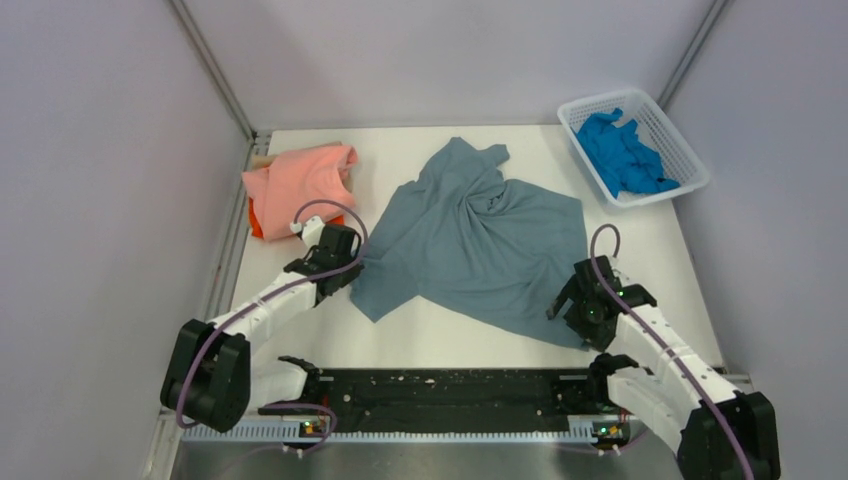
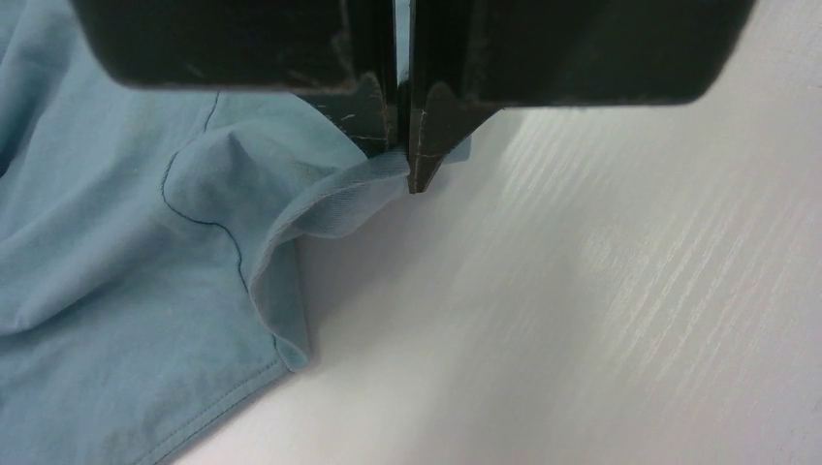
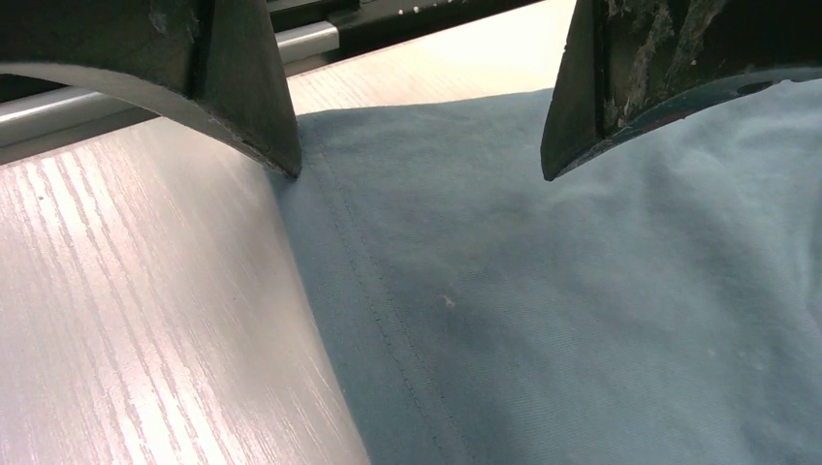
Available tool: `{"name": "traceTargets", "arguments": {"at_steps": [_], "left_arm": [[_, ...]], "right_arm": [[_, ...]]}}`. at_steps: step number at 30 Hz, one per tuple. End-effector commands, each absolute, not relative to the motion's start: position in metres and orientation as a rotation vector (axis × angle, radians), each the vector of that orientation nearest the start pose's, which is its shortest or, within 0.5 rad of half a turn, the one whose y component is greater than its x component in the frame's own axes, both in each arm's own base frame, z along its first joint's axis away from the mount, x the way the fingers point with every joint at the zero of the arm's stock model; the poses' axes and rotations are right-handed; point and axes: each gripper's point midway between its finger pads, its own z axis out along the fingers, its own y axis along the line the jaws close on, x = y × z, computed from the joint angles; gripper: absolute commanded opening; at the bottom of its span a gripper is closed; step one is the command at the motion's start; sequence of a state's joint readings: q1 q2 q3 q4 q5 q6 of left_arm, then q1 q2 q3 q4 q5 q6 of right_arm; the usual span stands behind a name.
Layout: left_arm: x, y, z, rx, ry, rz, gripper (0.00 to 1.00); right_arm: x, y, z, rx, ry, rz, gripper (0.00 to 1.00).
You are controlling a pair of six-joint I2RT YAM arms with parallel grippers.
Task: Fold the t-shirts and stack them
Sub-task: Flatten out the tshirt
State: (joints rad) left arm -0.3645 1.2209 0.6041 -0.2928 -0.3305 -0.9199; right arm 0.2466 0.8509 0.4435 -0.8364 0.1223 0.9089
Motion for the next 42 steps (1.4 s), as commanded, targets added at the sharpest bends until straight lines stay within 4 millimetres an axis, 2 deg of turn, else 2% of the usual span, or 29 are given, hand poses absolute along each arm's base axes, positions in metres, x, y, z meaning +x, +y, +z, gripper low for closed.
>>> {"name": "traceTargets", "arguments": {"at_steps": [1, 3, 6, 10, 14, 17, 22, 26, 29, 33, 37, 40, 42], "left_arm": [[0.295, -0.082, 0.069, -0.786, 2.244, -0.186, 0.0], [0.295, -0.081, 0.068, -0.787, 2.245, -0.182, 0.0], [0.295, -0.078, 0.068, -0.792, 2.243, -0.159, 0.0], [0.295, -0.077, 0.067, -0.799, 2.242, -0.151, 0.0], [0.296, -0.075, 0.066, -0.804, 2.242, -0.133, 0.0], [0.297, -0.076, 0.064, -0.802, 2.254, -0.127, 0.0], [0.296, -0.075, 0.067, -0.811, 2.254, -0.118, 0.0], [0.3, -0.077, 0.083, -0.813, 2.204, -0.165, 0.0], [0.308, -0.085, 0.109, -0.79, 2.145, -0.253, 0.0], [0.321, -0.103, 0.163, -0.721, 2.047, -0.42, 0.0], [0.325, -0.111, 0.244, -0.637, 1.867, -0.57, 0.0], [0.314, -0.105, 0.314, -0.571, 1.705, -0.632, 0.0], [0.303, -0.098, 0.358, -0.536, 1.613, -0.646, 0.0]], "right_arm": [[0.144, 0.047, 0.017, 0.919, 2.677, 0.071, 0.9], [0.148, 0.049, 0.008, 0.915, 2.674, 0.077, 0.87], [0.16, 0.053, 0.008, 0.893, 2.649, 0.114, 0.78], [0.167, 0.056, 0.006, 0.866, 2.627, 0.15, 0.54], [0.165, 0.06, -0.003, 0.849, 2.644, 0.157, 0.36], [0.169, 0.065, -0.004, 0.792, 2.654, 0.145, 0.28], [0.185, 0.063, 0.013, 0.686, 2.607, 0.097, 0.0], [0.218, 0.054, 0.061, 0.68, 2.403, 0.094, 0.0], [0.24, 0.054, 0.101, 0.711, 2.217, 0.183, 0.0], [0.261, 0.058, 0.158, 0.74, 1.971, 0.338, 0.0], [0.269, 0.044, 0.222, 0.726, 1.771, 0.347, 0.0], [0.267, 0.039, 0.277, 0.674, 1.658, 0.369, 0.0], [0.263, 0.044, 0.318, 0.591, 1.598, 0.415, 0.0]]}}
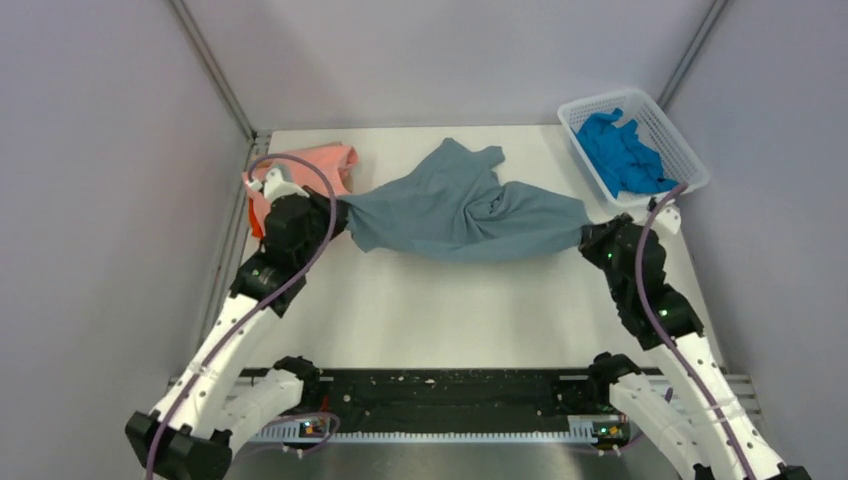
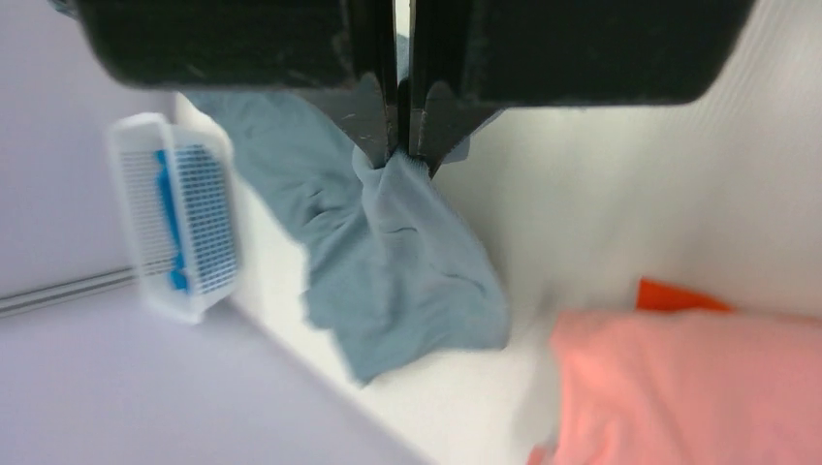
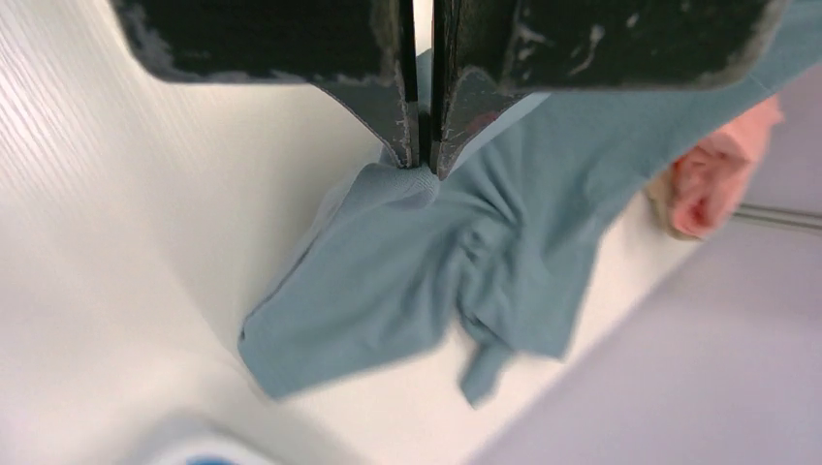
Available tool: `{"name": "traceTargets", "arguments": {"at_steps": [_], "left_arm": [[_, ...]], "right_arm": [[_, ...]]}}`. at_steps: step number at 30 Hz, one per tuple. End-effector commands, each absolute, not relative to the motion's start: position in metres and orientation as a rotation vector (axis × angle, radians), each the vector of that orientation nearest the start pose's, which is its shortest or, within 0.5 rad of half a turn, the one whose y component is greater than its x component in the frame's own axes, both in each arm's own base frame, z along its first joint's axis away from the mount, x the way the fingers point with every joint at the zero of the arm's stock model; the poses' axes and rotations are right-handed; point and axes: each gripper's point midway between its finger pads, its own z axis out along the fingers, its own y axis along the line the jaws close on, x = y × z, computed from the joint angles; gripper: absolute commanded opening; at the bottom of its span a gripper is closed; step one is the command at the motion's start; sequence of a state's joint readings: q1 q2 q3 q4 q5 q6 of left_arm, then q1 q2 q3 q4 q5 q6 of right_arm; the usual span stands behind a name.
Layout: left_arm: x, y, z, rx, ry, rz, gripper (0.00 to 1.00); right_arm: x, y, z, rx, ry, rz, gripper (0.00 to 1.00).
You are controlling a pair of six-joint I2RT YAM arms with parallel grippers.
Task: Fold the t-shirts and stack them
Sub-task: Flatten out the tshirt
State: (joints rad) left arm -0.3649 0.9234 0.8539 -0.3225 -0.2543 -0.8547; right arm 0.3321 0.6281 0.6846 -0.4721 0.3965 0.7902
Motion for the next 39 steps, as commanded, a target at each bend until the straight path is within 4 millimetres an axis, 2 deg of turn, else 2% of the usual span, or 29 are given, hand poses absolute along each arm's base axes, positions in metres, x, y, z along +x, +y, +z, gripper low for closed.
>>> {"name": "traceTargets", "arguments": {"at_steps": [1, 3, 5, 10, 15, 17, 21, 25, 27, 29, 32, 35, 37, 39], "left_arm": [[0.296, -0.096, 0.385, -0.506, 1.561, -0.659, 0.0], [0.281, -0.092, 0.426, -0.459, 1.493, -0.677, 0.0], [0.264, -0.086, 0.46, -0.418, 1.442, -0.681, 0.0], [0.215, -0.07, 0.542, -0.321, 1.259, -0.704, 0.0], [0.159, -0.06, 0.615, -0.201, 1.109, -0.731, 0.0], [0.142, -0.055, 0.637, -0.178, 1.057, -0.732, 0.0], [0.117, -0.05, 0.672, -0.129, 0.977, -0.735, 0.0], [0.108, -0.045, 0.691, -0.113, 0.935, -0.71, 0.0], [0.115, -0.044, 0.695, -0.126, 0.924, -0.695, 0.0], [0.129, -0.044, 0.699, -0.144, 0.922, -0.669, 0.0], [0.171, -0.051, 0.687, -0.177, 0.987, -0.619, 0.0], [0.243, -0.059, 0.645, -0.25, 1.112, -0.515, 0.0], [0.297, -0.058, 0.607, -0.338, 1.198, -0.408, 0.0], [0.354, -0.061, 0.561, -0.408, 1.297, -0.288, 0.0]], "right_arm": [[0.26, 0.045, 0.34, 0.548, 1.569, 0.431, 0.0], [0.25, 0.045, 0.378, 0.503, 1.51, 0.458, 0.0], [0.234, 0.04, 0.422, 0.464, 1.42, 0.479, 0.0], [0.192, 0.037, 0.494, 0.338, 1.291, 0.523, 0.0], [0.148, 0.036, 0.541, 0.262, 1.178, 0.608, 0.0], [0.132, 0.034, 0.56, 0.244, 1.123, 0.639, 0.0], [0.104, 0.03, 0.59, 0.212, 1.041, 0.672, 0.0], [0.093, 0.03, 0.597, 0.192, 1.029, 0.686, 0.0], [0.098, 0.027, 0.594, 0.213, 1.037, 0.664, 0.0], [0.108, 0.02, 0.592, 0.255, 1.044, 0.624, 0.0], [0.136, 0.005, 0.576, 0.36, 1.08, 0.515, 0.0], [0.184, -0.011, 0.537, 0.487, 1.164, 0.333, 0.0], [0.221, -0.02, 0.504, 0.571, 1.236, 0.192, 0.0], [0.262, -0.021, 0.468, 0.613, 1.309, 0.057, 0.0]]}}
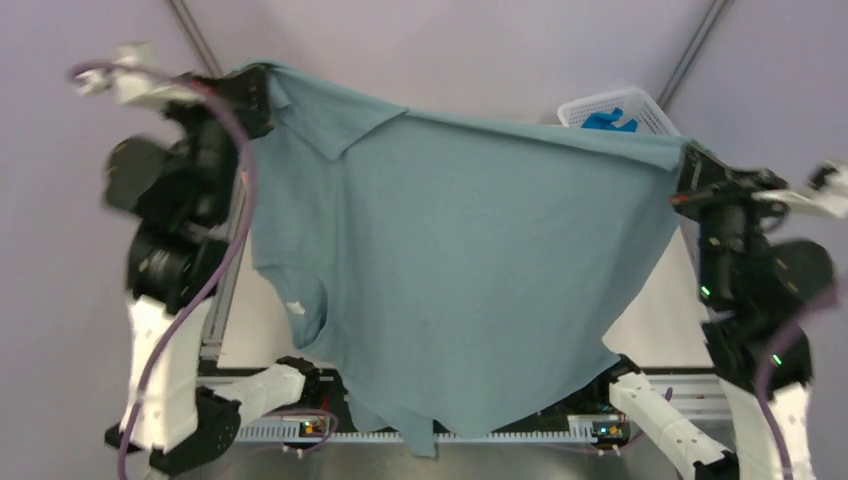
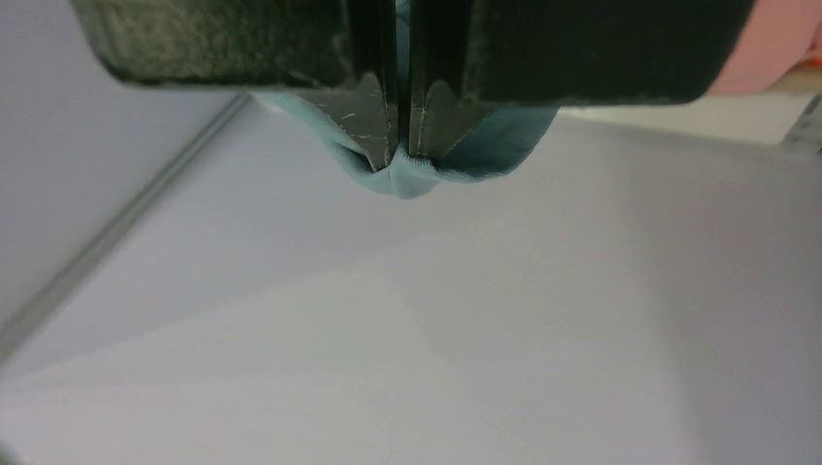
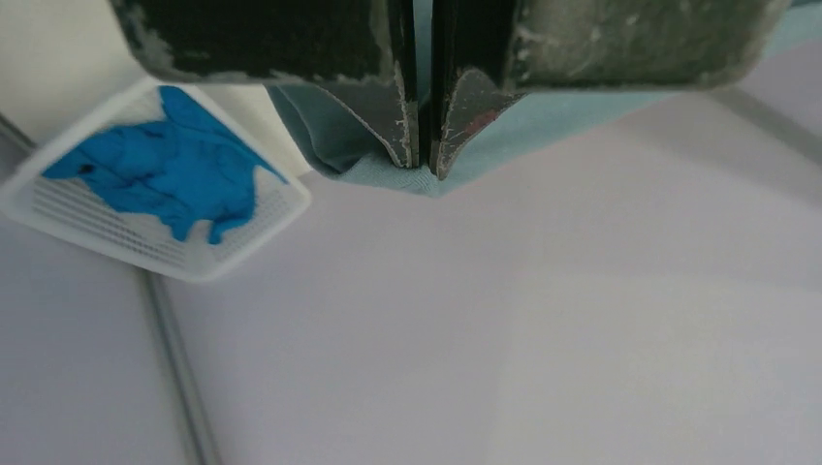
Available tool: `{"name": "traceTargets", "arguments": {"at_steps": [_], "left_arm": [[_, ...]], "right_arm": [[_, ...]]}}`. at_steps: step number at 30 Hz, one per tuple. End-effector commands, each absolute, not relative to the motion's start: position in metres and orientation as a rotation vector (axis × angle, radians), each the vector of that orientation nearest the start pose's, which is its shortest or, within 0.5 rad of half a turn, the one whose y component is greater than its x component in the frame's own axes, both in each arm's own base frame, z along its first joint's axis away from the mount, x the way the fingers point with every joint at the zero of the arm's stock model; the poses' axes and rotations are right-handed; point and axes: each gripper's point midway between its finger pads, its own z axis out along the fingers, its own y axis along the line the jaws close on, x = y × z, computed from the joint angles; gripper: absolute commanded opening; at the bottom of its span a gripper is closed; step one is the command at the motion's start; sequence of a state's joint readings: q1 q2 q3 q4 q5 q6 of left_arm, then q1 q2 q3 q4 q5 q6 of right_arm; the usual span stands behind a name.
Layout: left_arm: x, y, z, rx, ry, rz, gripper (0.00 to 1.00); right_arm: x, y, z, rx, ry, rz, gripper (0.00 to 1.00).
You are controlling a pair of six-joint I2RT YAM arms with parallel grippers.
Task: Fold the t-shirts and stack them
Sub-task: Flatten out the tshirt, then fold the flattened tshirt in 1/3 of the way
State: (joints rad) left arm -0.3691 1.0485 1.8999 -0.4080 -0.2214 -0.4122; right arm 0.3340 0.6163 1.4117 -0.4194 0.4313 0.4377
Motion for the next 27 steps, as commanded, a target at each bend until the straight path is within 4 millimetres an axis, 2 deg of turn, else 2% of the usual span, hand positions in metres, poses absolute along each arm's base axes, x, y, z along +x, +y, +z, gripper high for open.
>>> {"name": "traceTargets", "arguments": {"at_steps": [1, 3, 5, 8, 9, 11, 13, 15, 17, 19, 23, 27], "left_arm": [[0.388, -0.067, 0.529, -0.422, 1.366, -0.232, 0.0], [0.441, -0.078, 0.472, -0.428, 1.487, -0.166, 0.0], [0.488, -0.089, 0.411, -0.422, 1.607, -0.122, 0.0], [0.544, -0.102, 0.323, -0.411, 1.768, -0.075, 0.0], [0.559, -0.108, 0.294, -0.406, 1.828, -0.083, 0.0], [0.583, -0.116, 0.233, -0.403, 1.952, -0.104, 0.0], [0.599, -0.122, 0.184, -0.407, 2.046, -0.131, 0.0], [0.608, -0.123, 0.151, -0.427, 2.104, -0.15, 0.0], [0.615, -0.123, 0.132, -0.443, 2.122, -0.181, 0.0], [0.62, -0.121, 0.126, -0.444, 2.105, -0.191, 0.0], [0.625, -0.125, 0.127, -0.414, 2.101, -0.241, 0.0], [0.612, -0.134, 0.14, -0.39, 2.122, -0.31, 0.0]], "right_arm": [[0.281, -0.02, 0.448, 0.62, 1.345, -0.004, 0.0], [0.32, -0.016, 0.406, 0.617, 1.415, -0.092, 0.0], [0.358, -0.011, 0.356, 0.603, 1.499, -0.096, 0.0], [0.403, -0.008, 0.287, 0.644, 1.593, -0.013, 0.0], [0.416, -0.008, 0.255, 0.657, 1.648, -0.019, 0.0], [0.434, -0.011, 0.219, 0.672, 1.711, -0.047, 0.0], [0.449, -0.012, 0.188, 0.657, 1.787, -0.095, 0.0], [0.461, -0.014, 0.159, 0.639, 1.857, -0.155, 0.0], [0.471, -0.015, 0.142, 0.629, 1.903, -0.177, 0.0], [0.478, -0.014, 0.135, 0.627, 1.922, -0.179, 0.0], [0.486, -0.008, 0.135, 0.606, 1.925, -0.144, 0.0], [0.478, -0.008, 0.147, 0.602, 1.915, -0.135, 0.0]]}}
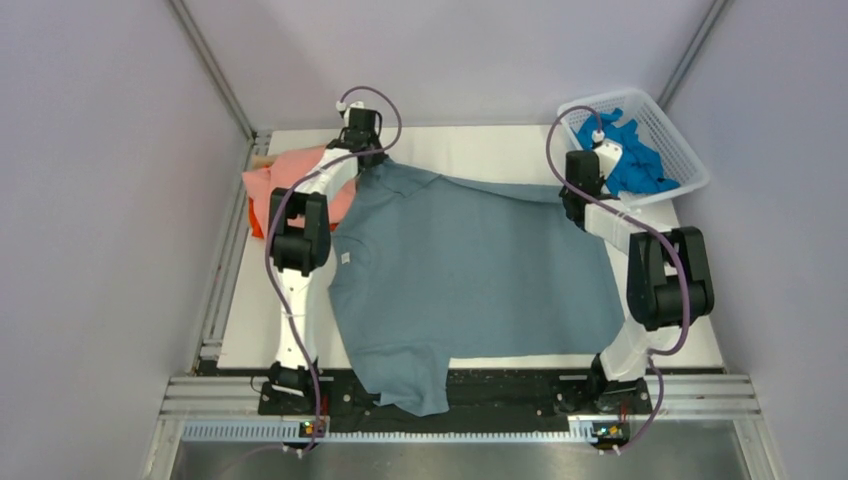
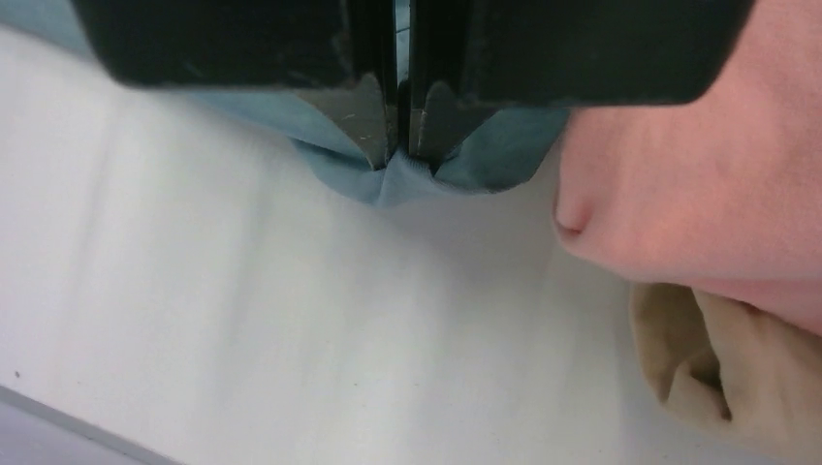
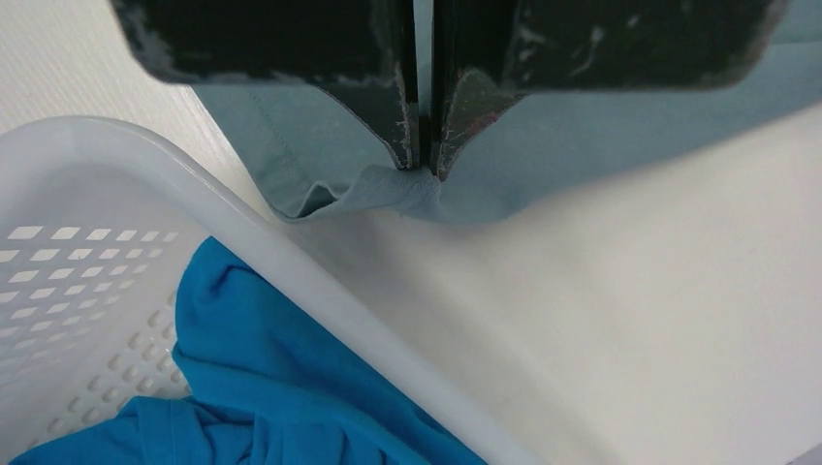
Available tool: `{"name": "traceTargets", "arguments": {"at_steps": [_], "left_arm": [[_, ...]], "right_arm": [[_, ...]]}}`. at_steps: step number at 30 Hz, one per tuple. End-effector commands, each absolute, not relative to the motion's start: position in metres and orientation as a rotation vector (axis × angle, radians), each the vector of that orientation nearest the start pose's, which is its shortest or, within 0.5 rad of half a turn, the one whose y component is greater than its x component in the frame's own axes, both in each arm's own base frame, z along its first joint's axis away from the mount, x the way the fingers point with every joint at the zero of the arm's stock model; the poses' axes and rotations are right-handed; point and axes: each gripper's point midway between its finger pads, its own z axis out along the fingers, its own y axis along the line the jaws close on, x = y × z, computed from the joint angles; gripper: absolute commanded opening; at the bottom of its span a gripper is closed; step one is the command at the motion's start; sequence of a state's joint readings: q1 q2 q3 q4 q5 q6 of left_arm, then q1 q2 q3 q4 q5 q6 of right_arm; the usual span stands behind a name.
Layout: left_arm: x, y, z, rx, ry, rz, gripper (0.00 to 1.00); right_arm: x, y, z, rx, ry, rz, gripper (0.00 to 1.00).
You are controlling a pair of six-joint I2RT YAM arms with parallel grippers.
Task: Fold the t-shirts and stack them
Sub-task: Fold the flattened tshirt in 1/3 of the way
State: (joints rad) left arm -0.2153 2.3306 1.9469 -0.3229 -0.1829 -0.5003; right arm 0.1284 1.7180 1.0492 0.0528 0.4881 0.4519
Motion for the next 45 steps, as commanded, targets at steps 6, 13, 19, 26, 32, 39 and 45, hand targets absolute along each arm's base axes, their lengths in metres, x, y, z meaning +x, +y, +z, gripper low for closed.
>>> {"name": "traceTargets", "arguments": {"at_steps": [6, 13, 19, 26, 32, 39, 45], "left_arm": [[0.57, -0.14, 0.18, -0.382, 2.067, -0.434, 0.0], [0.491, -0.146, 0.209, -0.371, 2.121, -0.516, 0.0], [0.398, -0.144, 0.179, -0.508, 2.197, -0.441, 0.0], [0.313, -0.146, 0.15, -0.566, 2.243, -0.408, 0.0], [0.249, -0.163, 0.112, -0.507, 2.409, -0.489, 0.14], [0.205, -0.159, 0.063, -0.526, 2.522, -0.39, 0.58], [0.221, -0.166, 0.105, -0.397, 2.432, -0.387, 0.75]], "right_arm": [[0.455, -0.011, 0.171, 0.563, 1.919, -0.147, 0.0], [0.423, -0.017, 0.19, 0.502, 1.926, -0.185, 0.0], [0.395, -0.025, 0.2, 0.488, 1.931, -0.231, 0.0], [0.372, -0.028, 0.199, 0.444, 1.945, -0.242, 0.01], [0.353, -0.037, 0.179, 0.397, 2.058, -0.346, 0.04], [0.321, -0.04, 0.162, 0.43, 2.183, -0.383, 0.49], [0.311, -0.042, 0.192, 0.517, 2.06, -0.33, 0.82]]}}
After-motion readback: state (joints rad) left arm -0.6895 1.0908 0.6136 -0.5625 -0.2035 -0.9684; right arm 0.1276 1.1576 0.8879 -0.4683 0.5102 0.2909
